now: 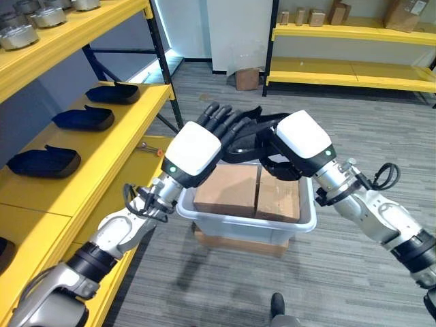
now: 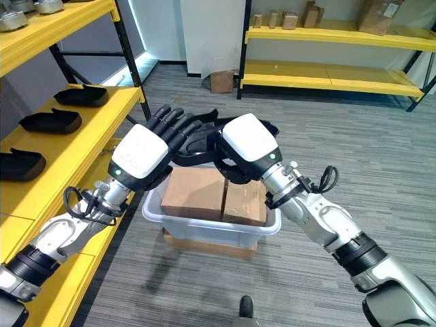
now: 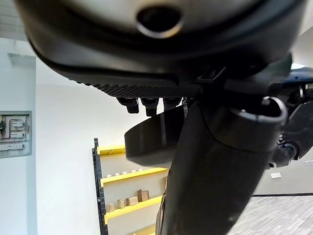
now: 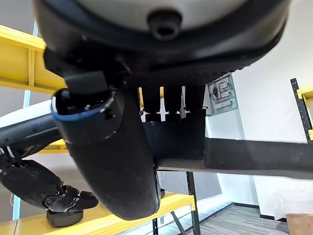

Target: Move parts from the plastic box to the shelf.

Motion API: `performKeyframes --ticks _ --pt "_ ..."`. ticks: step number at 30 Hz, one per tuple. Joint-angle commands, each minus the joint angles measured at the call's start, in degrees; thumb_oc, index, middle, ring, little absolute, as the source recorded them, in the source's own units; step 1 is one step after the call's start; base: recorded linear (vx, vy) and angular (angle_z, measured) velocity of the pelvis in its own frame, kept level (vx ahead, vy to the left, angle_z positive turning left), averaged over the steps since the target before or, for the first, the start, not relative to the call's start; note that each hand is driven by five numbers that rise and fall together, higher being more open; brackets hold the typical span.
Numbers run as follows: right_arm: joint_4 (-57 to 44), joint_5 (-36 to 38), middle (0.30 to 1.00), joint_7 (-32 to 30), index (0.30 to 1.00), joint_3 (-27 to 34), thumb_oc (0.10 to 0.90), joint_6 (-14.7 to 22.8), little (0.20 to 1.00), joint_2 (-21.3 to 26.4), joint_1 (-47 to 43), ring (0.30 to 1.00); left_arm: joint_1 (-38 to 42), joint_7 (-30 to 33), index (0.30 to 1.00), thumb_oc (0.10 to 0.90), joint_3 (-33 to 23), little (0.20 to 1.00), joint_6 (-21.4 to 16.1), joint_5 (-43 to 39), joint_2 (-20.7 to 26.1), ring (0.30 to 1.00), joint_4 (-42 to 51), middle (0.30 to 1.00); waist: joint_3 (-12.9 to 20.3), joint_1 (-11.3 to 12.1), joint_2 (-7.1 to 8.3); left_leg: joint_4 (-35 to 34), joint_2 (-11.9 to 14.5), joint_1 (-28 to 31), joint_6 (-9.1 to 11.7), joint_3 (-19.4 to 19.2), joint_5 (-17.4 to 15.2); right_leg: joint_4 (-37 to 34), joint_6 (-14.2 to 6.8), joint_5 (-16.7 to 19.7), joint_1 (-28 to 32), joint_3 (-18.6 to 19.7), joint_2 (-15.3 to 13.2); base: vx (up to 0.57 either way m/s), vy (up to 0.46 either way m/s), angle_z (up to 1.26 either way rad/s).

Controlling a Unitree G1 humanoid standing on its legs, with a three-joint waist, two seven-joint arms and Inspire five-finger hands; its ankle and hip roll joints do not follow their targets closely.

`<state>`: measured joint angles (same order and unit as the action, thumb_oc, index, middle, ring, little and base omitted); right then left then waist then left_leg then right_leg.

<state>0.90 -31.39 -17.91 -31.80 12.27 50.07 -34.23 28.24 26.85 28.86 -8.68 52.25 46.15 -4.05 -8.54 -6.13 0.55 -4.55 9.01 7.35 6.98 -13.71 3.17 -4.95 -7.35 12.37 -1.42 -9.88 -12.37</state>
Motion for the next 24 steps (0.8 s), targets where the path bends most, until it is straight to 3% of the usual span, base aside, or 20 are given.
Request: performKeyframes --ticks 1,4,5,6,24 --pt "-1.54 3.47 0.300 -7.56 0.300 4.28 0.400 0.97 0.300 -2.81 -10.64 0.300 4.92 3.28 1.000 0.900 -1.54 1.000 1.39 -0.68 1.44 1.000 -0.77 1.000 5.12 0.40 1.49 -0.45 3.64 2.89 0.61 2.58 -3.96 1.60 -4.42 -4.16 2.26 1.70 -3.28 0.00 0.000 0.00" --pt "-2.00 3.73 0.300 -7.55 0.300 4.32 0.400 1.07 0.300 -3.13 -10.65 0.300 5.32 3.23 1.000 0.900 -1.11 1.000 1.58 -0.73 1.00 1.000 -1.14 1.000 5.11 0.29 1.48 -0.45 3.57 2.86 0.57 2.56 -3.94 1.58 -4.40 -4.11 2.18 1.82 -3.24 0.00 0.000 0.00" --pt "-2.13 3.68 0.300 -7.69 0.300 4.23 0.400 1.08 0.300 -3.14 -10.86 0.300 5.55 3.18 0.561 0.586 -0.93 0.561 1.67 -0.78 0.77 0.561 -1.31 0.561 5.12 0.25 1.48 -0.45 3.58 2.81 0.58 2.57 -3.92 1.51 -4.40 -4.07 2.14 1.85 -3.22 0.00 0.000 0.00" --pt "-2.20 3.62 0.300 -7.77 0.300 4.19 0.400 1.05 0.300 -3.27 -10.94 0.300 5.79 3.23 0.300 0.400 -0.82 0.300 1.78 -0.75 0.52 0.300 -1.50 0.300 5.14 0.21 1.48 -0.45 3.57 2.79 0.57 2.58 -3.95 1.49 -4.39 -4.05 2.13 1.89 -3.23 0.00 0.000 0.00" --pt "-3.18 4.19 0.300 -9.15 0.300 4.35 0.400 0.66 0.300 -6.38 -12.28 0.300 9.58 4.13 0.300 0.400 0.75 0.300 2.34 -1.57 -4.60 0.300 -1.10 0.300 5.32 -0.58 1.54 -0.45 3.57 3.00 0.38 2.33 -4.11 1.29 -4.28 -4.13 2.12 2.59 -3.04 0.00 0.000 0.00"
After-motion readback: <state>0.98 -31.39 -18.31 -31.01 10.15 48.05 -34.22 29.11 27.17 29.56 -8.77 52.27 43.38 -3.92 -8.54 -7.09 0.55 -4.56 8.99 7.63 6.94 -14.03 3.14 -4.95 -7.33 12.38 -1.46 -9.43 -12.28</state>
